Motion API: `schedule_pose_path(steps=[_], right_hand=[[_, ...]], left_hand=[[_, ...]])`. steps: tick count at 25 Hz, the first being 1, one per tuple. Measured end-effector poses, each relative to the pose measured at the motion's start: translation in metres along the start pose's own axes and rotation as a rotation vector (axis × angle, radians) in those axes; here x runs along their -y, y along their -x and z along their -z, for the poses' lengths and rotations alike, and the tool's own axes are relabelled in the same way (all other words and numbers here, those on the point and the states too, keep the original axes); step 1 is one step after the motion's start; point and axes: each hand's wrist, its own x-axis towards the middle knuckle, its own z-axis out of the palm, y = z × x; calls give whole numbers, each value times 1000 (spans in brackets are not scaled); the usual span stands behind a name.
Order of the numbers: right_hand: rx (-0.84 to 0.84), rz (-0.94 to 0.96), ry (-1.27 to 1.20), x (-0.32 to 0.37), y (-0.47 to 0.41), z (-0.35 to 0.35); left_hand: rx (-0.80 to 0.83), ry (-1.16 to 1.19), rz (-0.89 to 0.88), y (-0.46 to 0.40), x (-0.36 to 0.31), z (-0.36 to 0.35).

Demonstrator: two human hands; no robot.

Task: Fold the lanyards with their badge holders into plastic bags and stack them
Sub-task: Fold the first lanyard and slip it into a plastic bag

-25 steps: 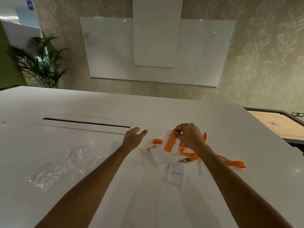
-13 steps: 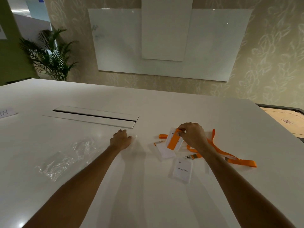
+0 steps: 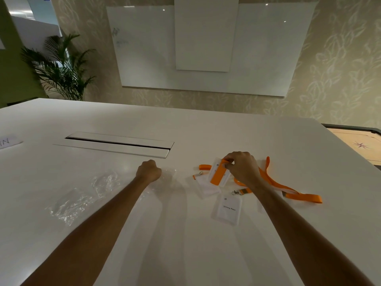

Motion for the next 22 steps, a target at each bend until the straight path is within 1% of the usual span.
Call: schedule_pose_path(steps=[4, 6, 7, 8, 10, 11, 13, 15, 17, 20, 22], right_hand=[[-5, -5, 2, -2, 2, 0], [-7, -1, -2, -1, 3, 1], [-6, -3, -4, 0, 4, 2], [-7, -5, -5, 0, 4, 3], [-11, -14, -1, -1, 6, 6], [-14, -18, 6, -1, 7, 7], [-18, -27, 21, -3, 9, 9], [-24, -35, 20, -5, 9, 10], [-27, -34, 5, -6, 9, 11], [-35, -33, -8, -5, 10, 11], [-37, -36, -4, -4, 10, 11]], left_hand=[[66, 132, 32, 11, -19, -1], [100, 163, -6, 17, -28, -4], [101, 148, -81, 17, -31, -6], [110, 109, -198, 18, -33, -7], [203, 6, -456, 20, -32, -10], [275, -49, -539, 19, -30, -11], [396, -191, -603, 16, -26, -15], [434, -296, -612, 14, -27, -15], [401, -338, -565, 13, -30, -13], [277, -380, -420, 10, -28, -13], [128, -405, -320, 11, -23, -17]])
